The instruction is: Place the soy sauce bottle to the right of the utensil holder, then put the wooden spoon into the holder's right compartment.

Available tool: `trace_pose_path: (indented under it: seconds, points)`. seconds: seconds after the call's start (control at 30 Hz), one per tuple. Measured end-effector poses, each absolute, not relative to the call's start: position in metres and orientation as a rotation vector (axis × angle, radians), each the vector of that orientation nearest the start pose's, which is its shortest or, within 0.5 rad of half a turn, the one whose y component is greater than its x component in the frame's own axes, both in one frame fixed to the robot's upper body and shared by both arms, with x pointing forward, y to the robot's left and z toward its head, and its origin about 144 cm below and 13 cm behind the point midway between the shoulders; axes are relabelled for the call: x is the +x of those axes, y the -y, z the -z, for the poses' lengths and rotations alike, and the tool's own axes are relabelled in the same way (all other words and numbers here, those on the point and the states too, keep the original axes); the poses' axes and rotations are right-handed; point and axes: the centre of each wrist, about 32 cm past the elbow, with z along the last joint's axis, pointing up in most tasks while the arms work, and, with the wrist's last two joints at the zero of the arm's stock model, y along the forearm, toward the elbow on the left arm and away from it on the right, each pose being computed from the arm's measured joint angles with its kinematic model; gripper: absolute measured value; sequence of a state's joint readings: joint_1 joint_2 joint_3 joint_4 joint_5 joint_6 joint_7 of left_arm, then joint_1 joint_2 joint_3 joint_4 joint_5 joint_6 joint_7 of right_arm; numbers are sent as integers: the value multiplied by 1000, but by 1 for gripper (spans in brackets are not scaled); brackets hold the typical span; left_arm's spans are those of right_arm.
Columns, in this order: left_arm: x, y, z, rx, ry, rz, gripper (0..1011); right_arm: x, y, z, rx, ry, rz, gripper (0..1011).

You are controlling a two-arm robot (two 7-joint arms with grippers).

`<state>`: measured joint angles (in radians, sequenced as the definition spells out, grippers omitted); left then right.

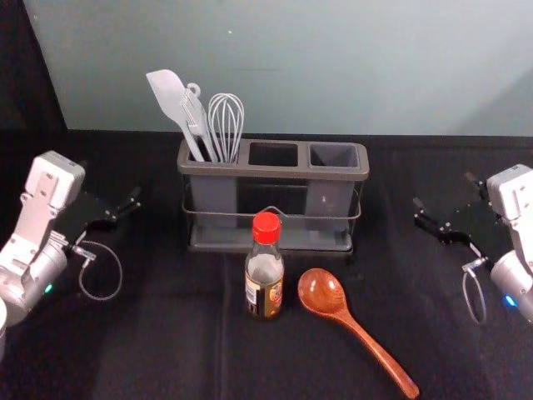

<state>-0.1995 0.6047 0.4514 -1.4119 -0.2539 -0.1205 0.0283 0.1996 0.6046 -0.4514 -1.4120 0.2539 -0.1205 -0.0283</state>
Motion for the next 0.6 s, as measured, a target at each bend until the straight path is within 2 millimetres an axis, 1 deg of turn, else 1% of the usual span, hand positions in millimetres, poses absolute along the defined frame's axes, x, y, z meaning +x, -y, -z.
trace_pose_path:
  seconds: [0.6]
  points:
    - [489,-310,-1140,304,285,-1248,1005,489,310,-1140,-304,285,1248,1003]
